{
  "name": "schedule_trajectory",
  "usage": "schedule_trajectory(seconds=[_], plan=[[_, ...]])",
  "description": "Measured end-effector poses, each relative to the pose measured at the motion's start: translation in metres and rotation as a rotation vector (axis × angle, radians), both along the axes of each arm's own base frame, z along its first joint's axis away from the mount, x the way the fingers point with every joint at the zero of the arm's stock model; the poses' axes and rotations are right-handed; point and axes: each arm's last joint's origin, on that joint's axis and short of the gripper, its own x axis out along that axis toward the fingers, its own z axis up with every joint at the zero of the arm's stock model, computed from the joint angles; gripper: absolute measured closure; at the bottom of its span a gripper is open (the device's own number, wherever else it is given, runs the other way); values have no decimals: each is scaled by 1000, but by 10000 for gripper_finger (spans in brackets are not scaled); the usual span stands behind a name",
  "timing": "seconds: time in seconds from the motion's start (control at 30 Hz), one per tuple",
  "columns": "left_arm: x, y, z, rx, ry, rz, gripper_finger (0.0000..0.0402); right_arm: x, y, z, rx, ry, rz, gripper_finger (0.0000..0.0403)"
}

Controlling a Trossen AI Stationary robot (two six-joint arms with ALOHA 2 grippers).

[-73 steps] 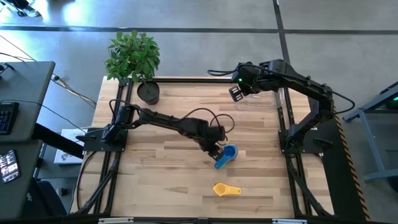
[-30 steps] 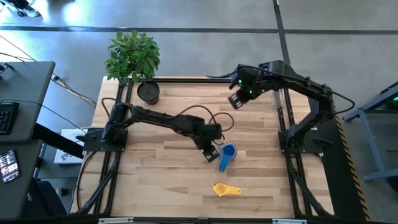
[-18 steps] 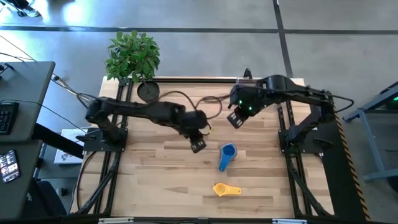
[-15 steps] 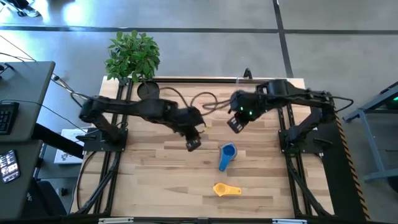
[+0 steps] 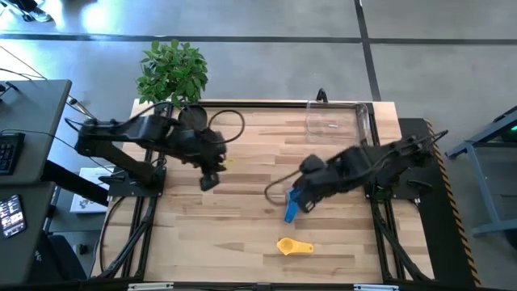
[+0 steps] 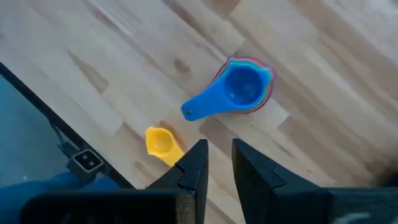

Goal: Nest measuring cups in basket
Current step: Stack the yellow measuring cup on top of the blue measuring cup

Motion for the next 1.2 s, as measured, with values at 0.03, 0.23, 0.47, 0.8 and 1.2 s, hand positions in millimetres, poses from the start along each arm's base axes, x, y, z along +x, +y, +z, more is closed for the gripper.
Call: schedule_trajectory(seconds=[0.03,0.23,0.47,0.8,1.2], plan=[[-5,0,2,7,3,-5,289,2,7,-3,-3,4,7,339],[-31,-2,12,24,3,-47,289,15,39,-22,-13,0,70,339],[-59,-3,11,14,9,-62,289,29,68,-46,-26,9,125,339],[-87,3,-19,-33,12,8,289,46,99,-77,-20,26,194,339],[-94,4,-40,-50,28,35,289,53,129,-111,-175,47,518,339]])
